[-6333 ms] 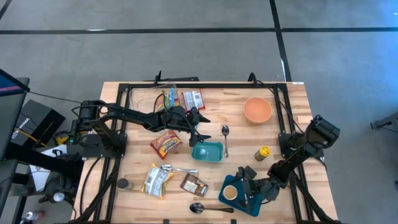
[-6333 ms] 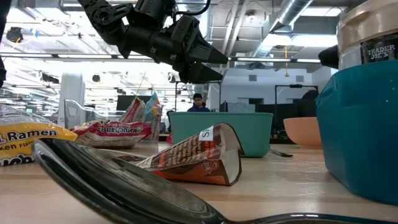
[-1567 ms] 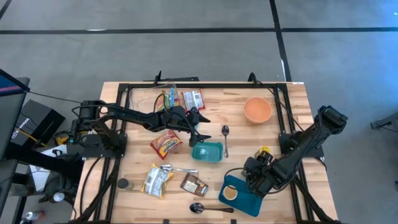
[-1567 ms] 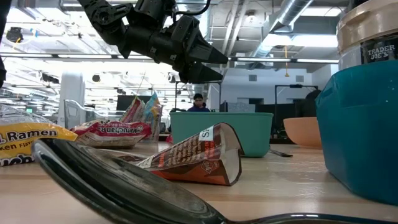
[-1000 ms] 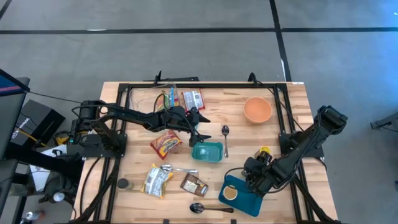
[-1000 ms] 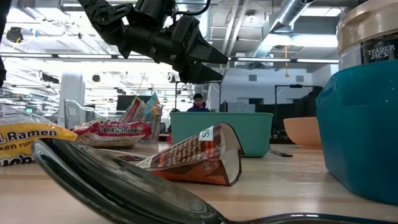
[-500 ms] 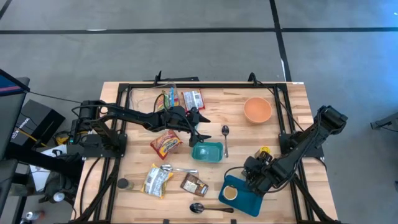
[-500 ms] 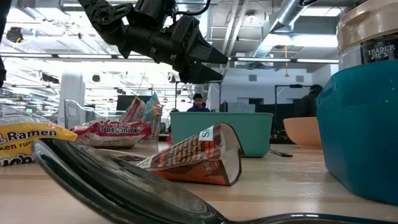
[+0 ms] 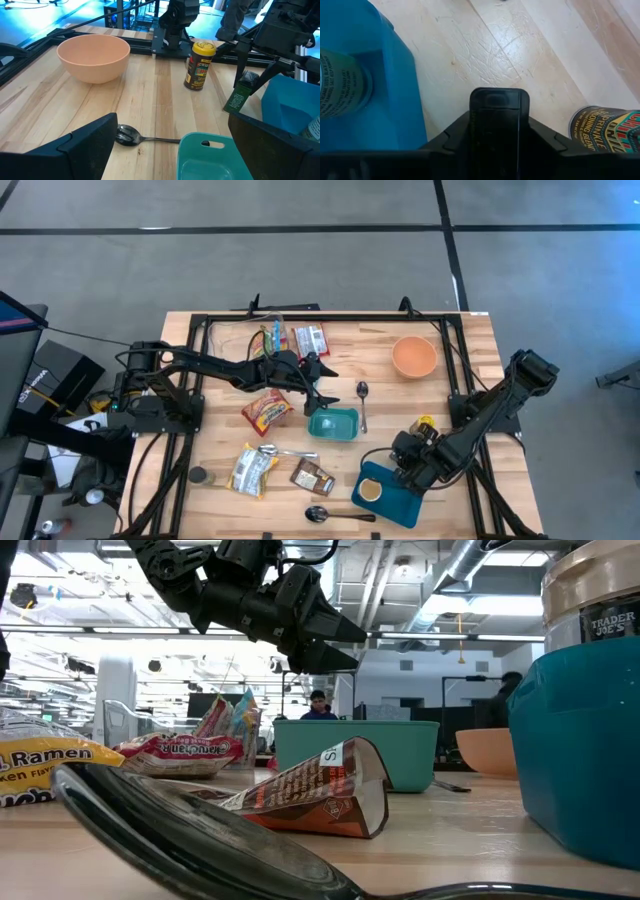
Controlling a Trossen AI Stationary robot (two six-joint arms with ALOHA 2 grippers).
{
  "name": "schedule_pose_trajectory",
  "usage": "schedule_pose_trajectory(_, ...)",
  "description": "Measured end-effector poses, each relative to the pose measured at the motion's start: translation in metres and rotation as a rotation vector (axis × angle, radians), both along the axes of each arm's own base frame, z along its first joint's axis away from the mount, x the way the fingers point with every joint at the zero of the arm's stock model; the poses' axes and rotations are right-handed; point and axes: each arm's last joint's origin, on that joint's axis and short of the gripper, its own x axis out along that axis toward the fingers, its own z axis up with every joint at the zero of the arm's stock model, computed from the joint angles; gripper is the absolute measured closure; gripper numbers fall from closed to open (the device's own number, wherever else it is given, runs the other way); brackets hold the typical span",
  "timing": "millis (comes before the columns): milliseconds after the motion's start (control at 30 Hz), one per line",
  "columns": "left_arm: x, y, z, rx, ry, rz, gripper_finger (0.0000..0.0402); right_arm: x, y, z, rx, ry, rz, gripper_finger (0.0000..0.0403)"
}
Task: Pick & Place Food Item
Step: Put the black seasoning can into the blue bin
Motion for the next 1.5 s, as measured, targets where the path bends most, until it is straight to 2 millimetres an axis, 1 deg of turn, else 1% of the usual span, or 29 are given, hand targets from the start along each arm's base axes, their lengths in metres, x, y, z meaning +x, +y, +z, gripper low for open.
schedule_pose_trajectory(133, 0.0, 0.0, 0.0, 0.0, 0.0, 0.0, 0.0027, 0.0, 0.0, 0.0, 0.0, 0.0, 0.0, 0.0265)
schedule_pose_trajectory(333, 0.0, 0.0, 0.0, 0.0, 0.0, 0.0, 0.0027, -0.001, 0.0, 0.0, -0.005, 0.005, 0.0, 0.0284)
schedule_pose_trajectory(533, 0.0, 0.0, 0.0, 0.0, 0.0, 0.0, 0.0027, -0.001, -0.001, 0.0, -0.006, 0.005, 0.0, 0.0273)
schedule_pose_trajectory(700, 0.0, 0.0, 0.0, 0.0, 0.0, 0.0, 0.0027, -0.001, -0.001, 0.0, -0.013, 0.008, 0.0, 0.0285)
schedule_pose_trajectory(933, 0.0, 0.0, 0.0, 0.0, 0.0, -0.001, 0.0027, -0.001, -0.001, 0.0, -0.014, 0.009, 0.006, 0.0277)
schedule_pose_trajectory(1167, 0.0, 0.0, 0.0, 0.0, 0.0, 0.0, 0.0027, -0.001, -0.001, 0.0, -0.017, 0.01, 0.012, 0.0285)
schedule_pose_trajectory(1333, 0.0, 0.0, 0.0, 0.0, 0.0, 0.0, 0.0027, -0.004, 0.0, 0.007, 0.002, -0.013, 0.035, 0.0278)
schedule_pose_trajectory(1500, 0.0, 0.0, 0.0, 0.0, 0.0, 0.0, 0.0027, -0.01, 0.0, 0.017, 0.029, -0.047, 0.053, 0.0282)
